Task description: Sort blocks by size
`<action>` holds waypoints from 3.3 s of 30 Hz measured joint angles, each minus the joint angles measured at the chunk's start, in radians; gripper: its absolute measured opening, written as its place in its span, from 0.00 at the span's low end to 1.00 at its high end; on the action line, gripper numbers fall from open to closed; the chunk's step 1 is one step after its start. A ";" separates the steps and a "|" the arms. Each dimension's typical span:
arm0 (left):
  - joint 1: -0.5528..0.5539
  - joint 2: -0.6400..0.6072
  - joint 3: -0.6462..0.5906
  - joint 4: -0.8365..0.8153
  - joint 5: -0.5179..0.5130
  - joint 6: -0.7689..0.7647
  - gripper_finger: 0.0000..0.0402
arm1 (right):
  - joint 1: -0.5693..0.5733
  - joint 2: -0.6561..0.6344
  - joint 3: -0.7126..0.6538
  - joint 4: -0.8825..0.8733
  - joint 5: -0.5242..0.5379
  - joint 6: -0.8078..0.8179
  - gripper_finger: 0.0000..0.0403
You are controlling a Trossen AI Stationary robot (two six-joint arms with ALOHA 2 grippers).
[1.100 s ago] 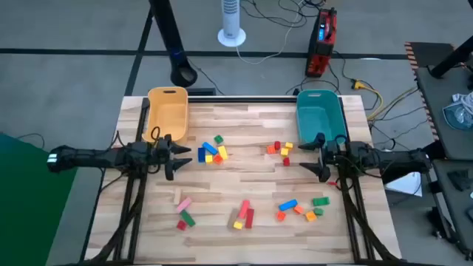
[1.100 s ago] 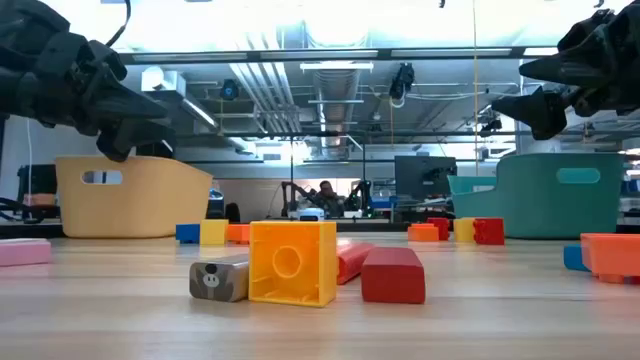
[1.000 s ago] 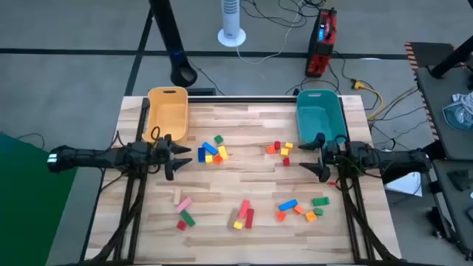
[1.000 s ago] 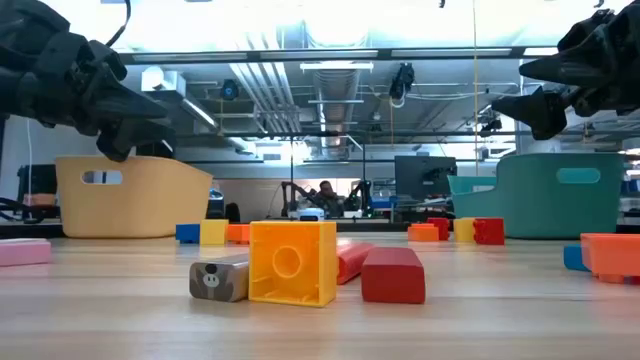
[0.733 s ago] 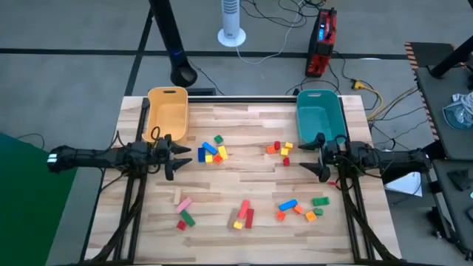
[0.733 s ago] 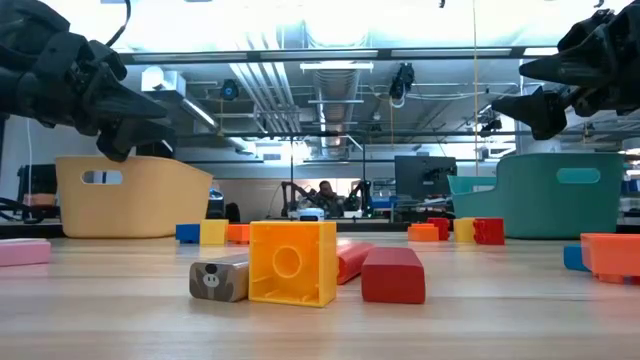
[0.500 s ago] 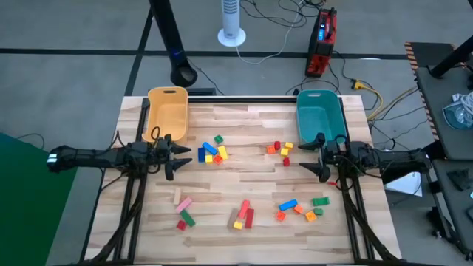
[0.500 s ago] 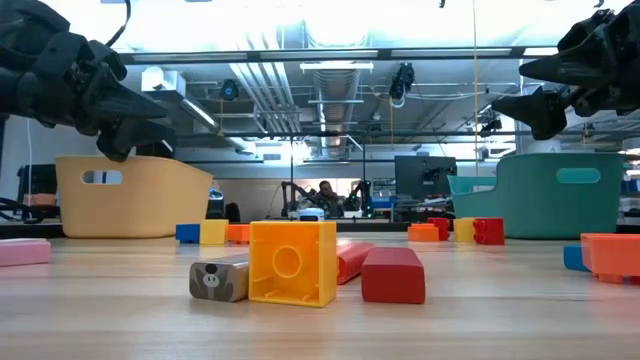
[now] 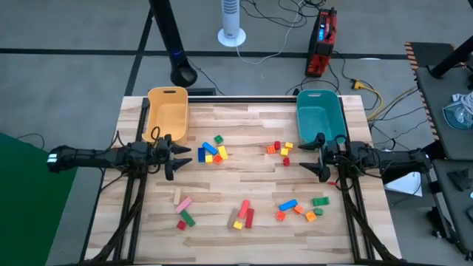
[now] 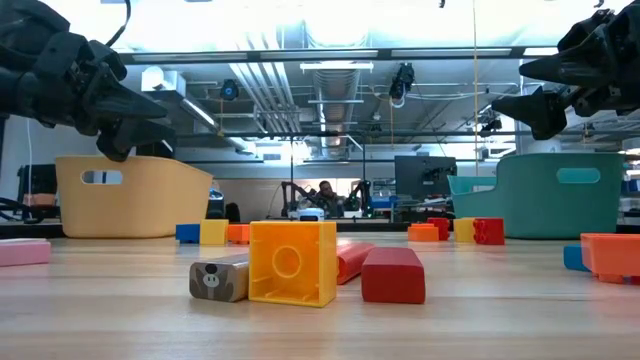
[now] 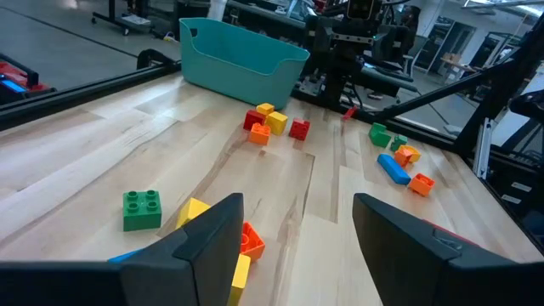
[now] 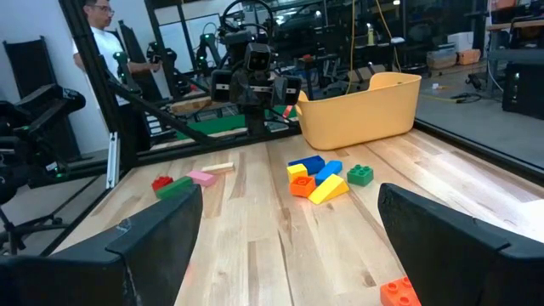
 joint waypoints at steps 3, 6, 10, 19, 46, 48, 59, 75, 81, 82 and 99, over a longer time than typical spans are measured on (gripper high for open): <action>0.000 0.000 0.000 0.000 0.000 0.000 0.52 | 0.000 0.000 0.000 0.000 0.000 0.000 0.86; 0.000 0.000 0.000 0.000 0.000 0.000 0.52 | 0.000 0.000 0.000 0.000 0.000 0.000 0.86; 0.000 0.000 0.000 0.000 0.000 0.000 0.52 | 0.000 0.000 0.000 0.000 0.000 -0.004 0.86; 0.000 0.000 0.000 -0.001 -0.002 0.045 0.52 | -0.004 0.000 0.019 0.098 0.063 0.137 0.86; 0.002 0.015 0.187 0.239 0.079 -0.347 0.52 | -0.104 0.975 1.101 -0.281 0.509 0.335 0.86; 0.003 0.033 0.256 0.175 0.066 -0.317 0.52 | -0.142 1.049 1.200 -0.413 0.468 0.439 0.86; 0.010 0.184 0.653 -0.465 -0.060 -0.339 0.52 | -0.302 1.400 1.514 -0.998 -0.003 0.681 0.86; 0.011 0.341 0.950 -0.688 -0.062 -0.086 0.52 | -0.309 1.663 1.598 -1.012 -0.063 0.646 0.86; 0.011 0.373 0.975 -0.657 -0.063 -0.093 0.52 | -0.312 1.758 1.649 -1.007 -0.059 0.622 0.86; 0.011 0.380 0.975 -0.649 -0.063 -0.106 0.52 | -0.312 1.775 1.661 -1.008 -0.058 0.604 0.86; 0.010 0.515 0.972 -0.599 -0.044 -0.403 0.52 | -0.351 2.027 1.850 -1.385 -0.058 0.445 0.86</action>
